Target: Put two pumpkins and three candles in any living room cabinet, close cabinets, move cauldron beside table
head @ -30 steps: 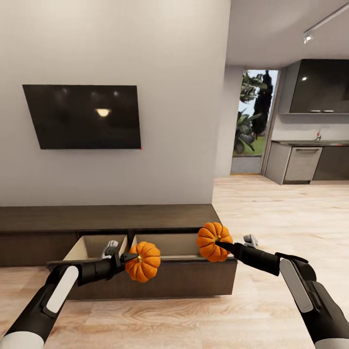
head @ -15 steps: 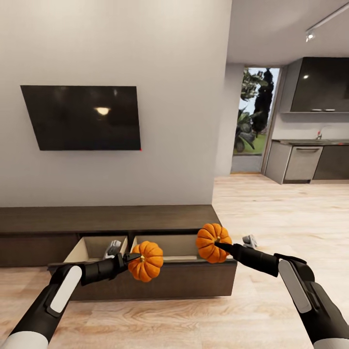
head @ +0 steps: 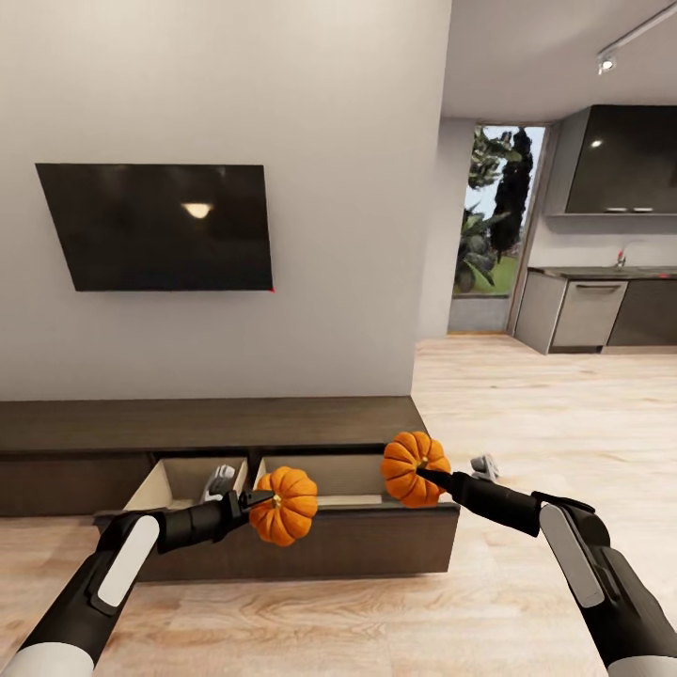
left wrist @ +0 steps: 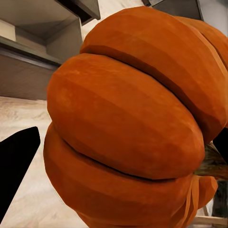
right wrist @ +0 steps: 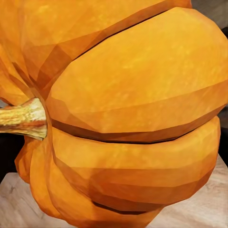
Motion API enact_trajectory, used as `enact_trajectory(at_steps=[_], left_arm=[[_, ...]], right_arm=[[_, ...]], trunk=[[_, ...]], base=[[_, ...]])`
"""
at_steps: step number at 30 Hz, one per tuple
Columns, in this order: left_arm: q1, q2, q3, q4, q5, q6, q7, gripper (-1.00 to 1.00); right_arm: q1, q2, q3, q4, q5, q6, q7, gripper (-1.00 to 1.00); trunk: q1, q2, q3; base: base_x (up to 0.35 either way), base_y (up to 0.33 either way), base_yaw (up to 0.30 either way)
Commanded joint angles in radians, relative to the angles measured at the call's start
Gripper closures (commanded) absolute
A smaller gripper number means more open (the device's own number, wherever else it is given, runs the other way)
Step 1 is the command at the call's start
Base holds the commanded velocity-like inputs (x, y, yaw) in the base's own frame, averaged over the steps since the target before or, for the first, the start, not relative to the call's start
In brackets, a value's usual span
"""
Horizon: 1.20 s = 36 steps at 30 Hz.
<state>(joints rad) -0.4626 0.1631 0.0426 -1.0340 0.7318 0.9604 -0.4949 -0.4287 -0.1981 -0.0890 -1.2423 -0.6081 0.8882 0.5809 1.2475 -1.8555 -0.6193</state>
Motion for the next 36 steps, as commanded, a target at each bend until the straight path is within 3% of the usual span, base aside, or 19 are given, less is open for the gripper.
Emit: enact_trajectory(at_steps=[1,8,15,26,36], left_arm=[[-0.001,0.0,0.002,0.0,-0.001,0.006,-0.003,1.0],[-0.001,0.0,0.002,0.002,-0.005,0.006,0.002,1.0],[-0.001,0.0,0.002,0.002,-0.006,0.006,0.002,1.0],[-0.001,0.0,0.002,0.002,-0.006,0.006,0.002,1.0],[-0.001,0.0,0.002,0.002,-0.006,0.007,0.002,1.0]], right_arm=[[-0.001,0.0,-0.002,-0.002,-0.001,0.006,0.003,1.0],[-0.001,0.005,0.003,-0.001,-0.001,-0.017,0.004,1.0],[-0.001,0.006,0.045,0.0,0.001,-0.027,0.003,1.0],[-0.001,0.006,0.048,-0.001,0.001,-0.029,0.004,1.0],[-0.001,0.006,0.048,0.0,0.001,-0.029,0.004,1.0]], trunk=[[0.0,-0.001,-0.002],[0.0,-0.001,-0.002],[0.0,-0.001,-0.002],[0.0,-0.001,0.0],[0.0,-0.001,0.0]], base=[[0.01,0.0,0.0],[0.242,0.0,0.0],[0.336,0.0,0.0],[0.333,0.049,-0.041],[0.16,0.035,0.0]])
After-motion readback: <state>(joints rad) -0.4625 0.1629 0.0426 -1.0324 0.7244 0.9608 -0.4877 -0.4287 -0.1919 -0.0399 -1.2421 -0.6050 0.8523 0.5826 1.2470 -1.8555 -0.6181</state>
